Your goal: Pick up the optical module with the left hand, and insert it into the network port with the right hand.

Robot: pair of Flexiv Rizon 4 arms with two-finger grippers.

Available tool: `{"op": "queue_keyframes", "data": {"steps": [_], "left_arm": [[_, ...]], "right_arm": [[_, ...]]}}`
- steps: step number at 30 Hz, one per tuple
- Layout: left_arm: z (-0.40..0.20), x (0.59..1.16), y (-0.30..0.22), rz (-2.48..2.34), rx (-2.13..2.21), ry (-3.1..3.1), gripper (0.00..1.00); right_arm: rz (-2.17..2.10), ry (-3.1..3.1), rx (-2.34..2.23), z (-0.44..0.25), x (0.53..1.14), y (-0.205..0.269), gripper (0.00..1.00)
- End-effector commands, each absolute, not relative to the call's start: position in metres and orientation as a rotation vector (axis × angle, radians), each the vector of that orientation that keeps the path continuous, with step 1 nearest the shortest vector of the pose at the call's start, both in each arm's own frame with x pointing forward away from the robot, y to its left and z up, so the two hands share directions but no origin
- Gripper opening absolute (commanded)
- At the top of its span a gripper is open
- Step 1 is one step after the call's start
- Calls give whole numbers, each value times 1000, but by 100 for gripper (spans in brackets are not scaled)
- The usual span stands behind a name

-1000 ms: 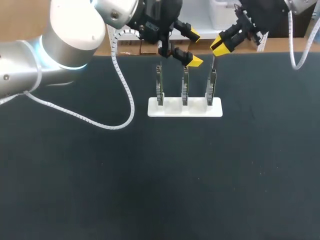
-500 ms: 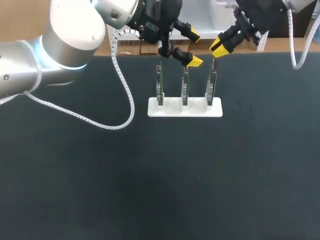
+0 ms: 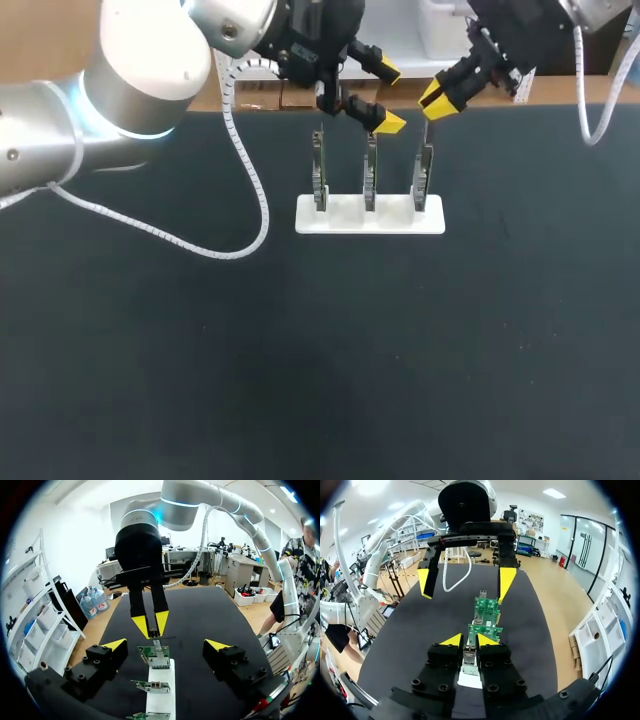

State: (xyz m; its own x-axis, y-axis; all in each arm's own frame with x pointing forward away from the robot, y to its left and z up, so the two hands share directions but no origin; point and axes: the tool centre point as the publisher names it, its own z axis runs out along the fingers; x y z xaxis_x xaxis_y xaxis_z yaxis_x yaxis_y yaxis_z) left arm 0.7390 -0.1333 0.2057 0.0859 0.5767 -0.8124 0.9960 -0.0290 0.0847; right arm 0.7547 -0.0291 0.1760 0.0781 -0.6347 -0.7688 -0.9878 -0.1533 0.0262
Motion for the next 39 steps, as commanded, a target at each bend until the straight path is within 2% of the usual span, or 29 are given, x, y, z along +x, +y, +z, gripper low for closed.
{"op": "queue_keyframes", "data": {"steps": [1, 39], "left_arm": [[207, 741, -134, -784, 1694, 1576, 100], [207, 741, -134, -784, 1694, 1576, 100]], "right_arm": [[874, 1600, -1825, 174, 747, -30, 0], [800, 1587, -1808, 160, 742, -33, 0]]}}
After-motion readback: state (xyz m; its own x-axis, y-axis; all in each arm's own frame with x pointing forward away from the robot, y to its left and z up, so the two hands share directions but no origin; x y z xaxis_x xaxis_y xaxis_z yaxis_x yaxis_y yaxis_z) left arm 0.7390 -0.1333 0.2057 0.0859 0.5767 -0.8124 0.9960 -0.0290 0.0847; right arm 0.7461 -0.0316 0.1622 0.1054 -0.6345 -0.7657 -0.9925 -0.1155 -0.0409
